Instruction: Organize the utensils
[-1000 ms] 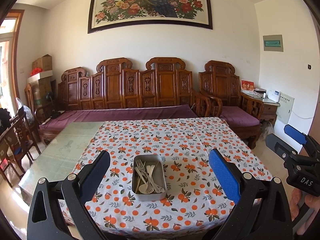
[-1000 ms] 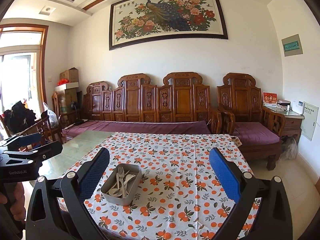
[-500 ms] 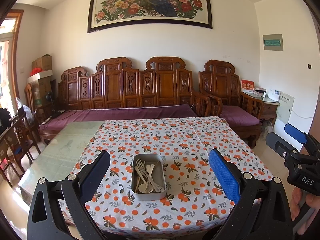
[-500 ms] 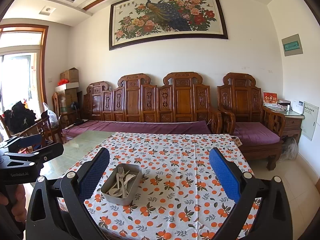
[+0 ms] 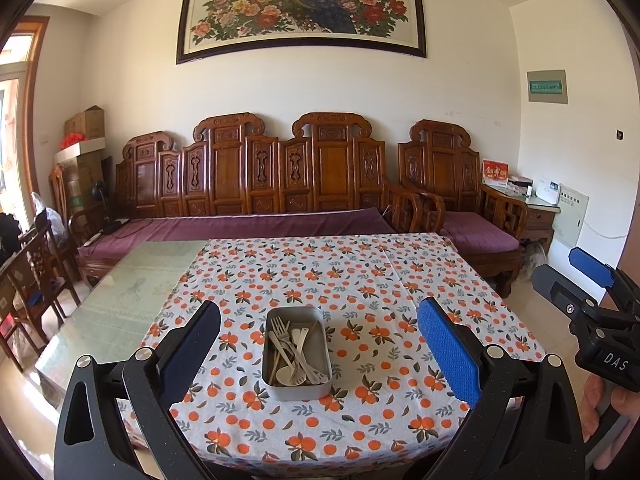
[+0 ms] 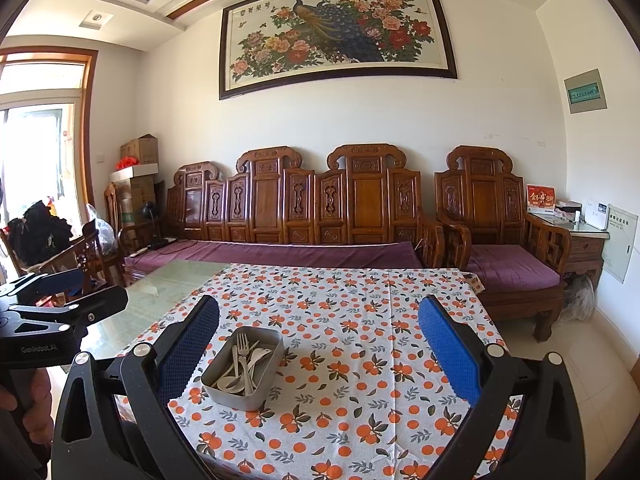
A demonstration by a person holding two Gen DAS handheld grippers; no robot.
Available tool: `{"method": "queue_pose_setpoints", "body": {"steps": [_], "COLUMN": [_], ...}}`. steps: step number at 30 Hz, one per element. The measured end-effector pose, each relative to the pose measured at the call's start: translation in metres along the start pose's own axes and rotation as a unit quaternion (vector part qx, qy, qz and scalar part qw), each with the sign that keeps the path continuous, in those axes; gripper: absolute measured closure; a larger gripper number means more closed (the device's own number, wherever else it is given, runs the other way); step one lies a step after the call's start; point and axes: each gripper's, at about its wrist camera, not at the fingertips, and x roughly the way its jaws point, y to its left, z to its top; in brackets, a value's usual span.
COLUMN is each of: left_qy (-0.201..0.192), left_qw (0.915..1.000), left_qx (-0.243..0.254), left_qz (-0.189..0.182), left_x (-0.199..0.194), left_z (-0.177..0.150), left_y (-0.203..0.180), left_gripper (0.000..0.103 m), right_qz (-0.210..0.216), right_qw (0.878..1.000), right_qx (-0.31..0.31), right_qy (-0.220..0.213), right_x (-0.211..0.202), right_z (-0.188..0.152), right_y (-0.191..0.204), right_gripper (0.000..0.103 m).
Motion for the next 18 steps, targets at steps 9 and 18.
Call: {"method": "queue_pose_setpoints", "body": {"steps": [9, 18], "left_qy": [0.005, 0.003], "left_qw": [1.0, 1.0], "left_qx": [-0.003, -0.003], "left_qz": [0.001, 0.001], "left_x": [0.0043, 0.004], "left_z": [-0.002, -0.0015], "left_y": [-0.0011, -0.0005], "left_gripper": [0.008, 0.008], "right_qz": [0.0, 0.0], "right_qw": [1.0, 1.0], "right_qx": [0.0, 0.0], "right_qy": [0.001, 0.001], "right_x": [0.0014, 0.002], "right_z": [0.0003, 0.0003], "right_y": [0.0005, 0.0001], "right_gripper": [0.003, 0.003]}}
